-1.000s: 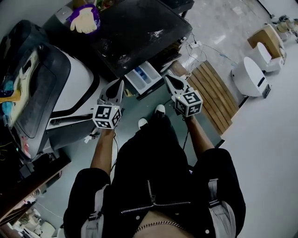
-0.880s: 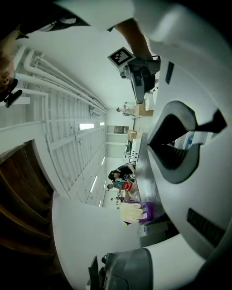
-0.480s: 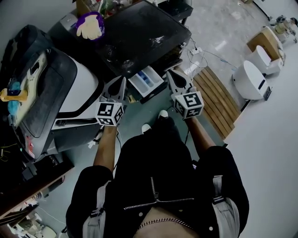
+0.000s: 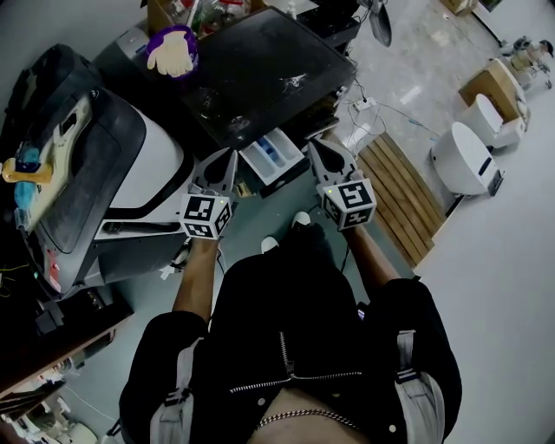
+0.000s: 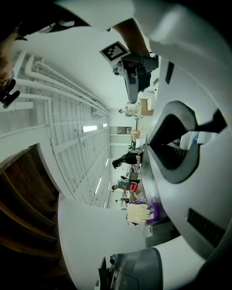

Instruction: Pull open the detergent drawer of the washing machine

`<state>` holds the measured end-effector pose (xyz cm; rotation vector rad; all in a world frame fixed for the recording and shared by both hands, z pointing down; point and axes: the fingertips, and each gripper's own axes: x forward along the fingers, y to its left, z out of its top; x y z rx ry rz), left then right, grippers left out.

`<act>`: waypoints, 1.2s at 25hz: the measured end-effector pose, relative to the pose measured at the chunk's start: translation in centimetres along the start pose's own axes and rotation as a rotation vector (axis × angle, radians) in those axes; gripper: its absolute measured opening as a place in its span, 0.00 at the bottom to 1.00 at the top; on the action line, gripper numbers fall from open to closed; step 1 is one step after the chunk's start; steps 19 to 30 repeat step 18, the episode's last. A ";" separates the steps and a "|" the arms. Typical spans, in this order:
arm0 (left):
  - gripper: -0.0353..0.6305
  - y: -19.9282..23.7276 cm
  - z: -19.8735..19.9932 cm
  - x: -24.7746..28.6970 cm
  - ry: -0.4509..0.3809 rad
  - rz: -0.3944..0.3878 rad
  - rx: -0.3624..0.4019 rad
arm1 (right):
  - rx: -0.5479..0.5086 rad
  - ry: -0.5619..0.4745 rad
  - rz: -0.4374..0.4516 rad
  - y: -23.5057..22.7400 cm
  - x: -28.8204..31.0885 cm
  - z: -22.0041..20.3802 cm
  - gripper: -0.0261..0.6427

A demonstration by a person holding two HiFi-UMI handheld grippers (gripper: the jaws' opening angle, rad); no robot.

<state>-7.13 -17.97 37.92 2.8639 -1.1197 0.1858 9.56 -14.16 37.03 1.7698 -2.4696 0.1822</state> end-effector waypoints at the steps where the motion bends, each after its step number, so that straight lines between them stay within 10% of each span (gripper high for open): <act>1: 0.08 0.0 0.0 0.0 0.001 0.000 -0.001 | 0.001 0.003 0.000 0.0 0.0 -0.2 0.04; 30: 0.08 0.2 -0.4 -0.2 0.000 0.005 -0.009 | 0.020 0.016 0.008 0.2 0.8 -0.7 0.04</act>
